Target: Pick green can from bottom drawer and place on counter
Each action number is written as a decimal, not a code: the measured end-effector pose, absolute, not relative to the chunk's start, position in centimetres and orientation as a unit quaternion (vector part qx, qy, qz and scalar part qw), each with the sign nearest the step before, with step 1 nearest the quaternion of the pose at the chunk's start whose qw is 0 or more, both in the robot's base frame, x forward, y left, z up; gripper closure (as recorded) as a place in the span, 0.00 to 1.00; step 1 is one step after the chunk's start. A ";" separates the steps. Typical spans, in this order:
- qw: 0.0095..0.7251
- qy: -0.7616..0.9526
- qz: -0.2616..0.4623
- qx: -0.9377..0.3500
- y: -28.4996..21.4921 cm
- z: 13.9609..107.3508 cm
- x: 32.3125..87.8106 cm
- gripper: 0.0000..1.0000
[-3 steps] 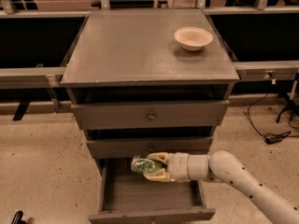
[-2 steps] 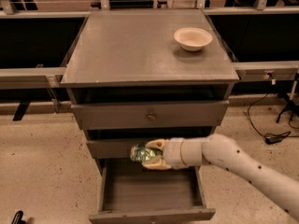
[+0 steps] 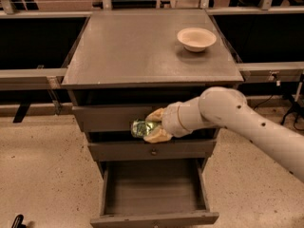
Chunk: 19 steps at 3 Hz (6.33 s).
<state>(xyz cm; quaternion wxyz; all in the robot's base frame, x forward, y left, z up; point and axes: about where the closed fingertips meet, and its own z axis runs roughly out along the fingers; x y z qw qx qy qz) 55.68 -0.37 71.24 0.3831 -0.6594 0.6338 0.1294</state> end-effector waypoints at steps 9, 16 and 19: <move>0.454 0.711 0.141 -0.519 -2.3 89.7 65.6 1.00; 0.424 0.771 0.155 -0.449 -0.1 87.7 72.9 0.13; 0.420 0.755 0.107 -0.492 -3.4 86.6 71.7 0.00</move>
Offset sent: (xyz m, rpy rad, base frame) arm 0.0407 -0.0236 0.1168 -0.1439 -0.0325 -0.0839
